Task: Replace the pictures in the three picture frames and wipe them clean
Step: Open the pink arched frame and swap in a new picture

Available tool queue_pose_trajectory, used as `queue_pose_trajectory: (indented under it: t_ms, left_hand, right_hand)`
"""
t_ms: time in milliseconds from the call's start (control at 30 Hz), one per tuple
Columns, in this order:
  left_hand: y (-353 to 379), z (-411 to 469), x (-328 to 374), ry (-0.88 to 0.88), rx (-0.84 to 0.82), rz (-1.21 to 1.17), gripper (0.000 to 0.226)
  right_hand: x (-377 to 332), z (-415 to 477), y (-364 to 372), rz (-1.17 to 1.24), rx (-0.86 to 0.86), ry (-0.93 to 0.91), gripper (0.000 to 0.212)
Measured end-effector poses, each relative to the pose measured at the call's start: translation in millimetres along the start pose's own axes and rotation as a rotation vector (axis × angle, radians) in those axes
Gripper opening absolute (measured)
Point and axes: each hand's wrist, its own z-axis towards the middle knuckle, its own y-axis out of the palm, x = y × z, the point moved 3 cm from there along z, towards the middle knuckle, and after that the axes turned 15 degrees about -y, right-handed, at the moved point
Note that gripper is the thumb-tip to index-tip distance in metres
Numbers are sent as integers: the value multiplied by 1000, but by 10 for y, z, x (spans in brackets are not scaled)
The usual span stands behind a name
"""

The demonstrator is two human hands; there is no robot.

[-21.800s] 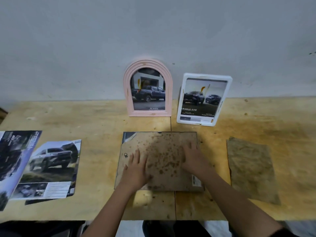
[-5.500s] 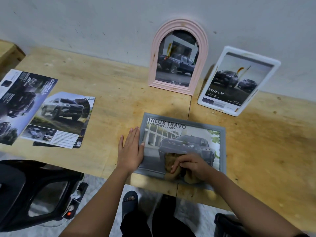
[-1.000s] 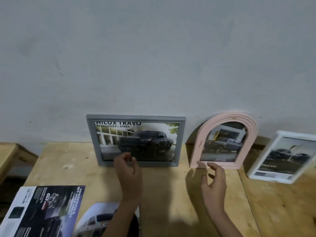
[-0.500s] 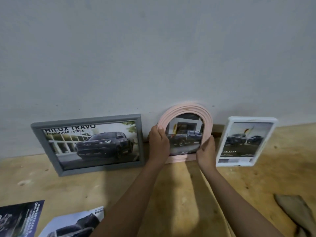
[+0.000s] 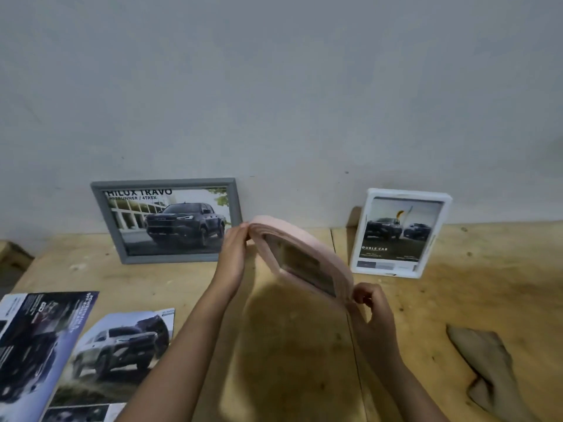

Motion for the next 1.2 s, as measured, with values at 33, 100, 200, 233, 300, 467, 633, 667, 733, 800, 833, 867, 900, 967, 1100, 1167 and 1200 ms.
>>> queue_pose_trajectory:
  t_ms: [33,100,200,233,300,467,633,667,733,800,833,867,900,967,1100,1167,1200]
  left_hand:
    - [32,-99,-8,-22,-69,-59,29]
    - [130,-297,-6,-31,-194,-59,31]
    - [303,-537,-16,-24,-282,110,31]
    - [353,-591,-46,-31,-300,179,32]
    - [428,-645,-168,-71,-334,330,34]
    - [578,-665,-583,-139,-345,588,38]
    - [712,-616,-987,-141,-213,764,38]
    - [750,-638,-1044,-113,-167,834,39]
    - [794,-668,-1181,-46,-110,934,43]
    - [770,-688,-1359,-36,-104,948,42]
    - [743,-699,-1447,-40,-102,935,40]
    - [709,-714,-1524,-47,-93,917,39]
    - [682,-752,-1576,-47,-71,896,39]
    - [609,-894,-1633,-4,10,858,41]
    - [359,-1390,-1811,4,174,709,47]
    - [281,-1663,-1995,-20,162,659,53]
    - [269,-1779,-2096,-24,122,656,58]
  right_hand:
    - [-13,-67,-136,-29,-22,-82,14]
    - [10,-219,-388,-95,-64,-167,14]
    - [117,-469,-677,-193,-148,-225,36]
    - [139,-554,-751,-222,-186,-246,37]
    - [168,-717,-860,-248,-259,-293,33]
    - [245,-1143,-853,-261,-444,-273,3]
    - [304,-1501,-636,-273,-567,-281,11]
    - [296,-1535,-605,-266,-566,-288,14]
    - [310,-1620,-571,-248,-566,-297,16]
    - [333,-1704,-560,-259,-628,-302,15]
    - [345,-1737,-563,-272,-679,-301,15]
    - [358,-1767,-573,-284,-727,-299,17]
    - [372,-1774,-586,-297,-762,-297,20]
    - [377,-1705,-610,-289,-785,-254,25]
    - [304,-1310,-504,-197,-739,-132,26]
    - [176,-1077,-321,-184,-772,-164,30]
    - [108,-983,-197,-224,-818,-196,30]
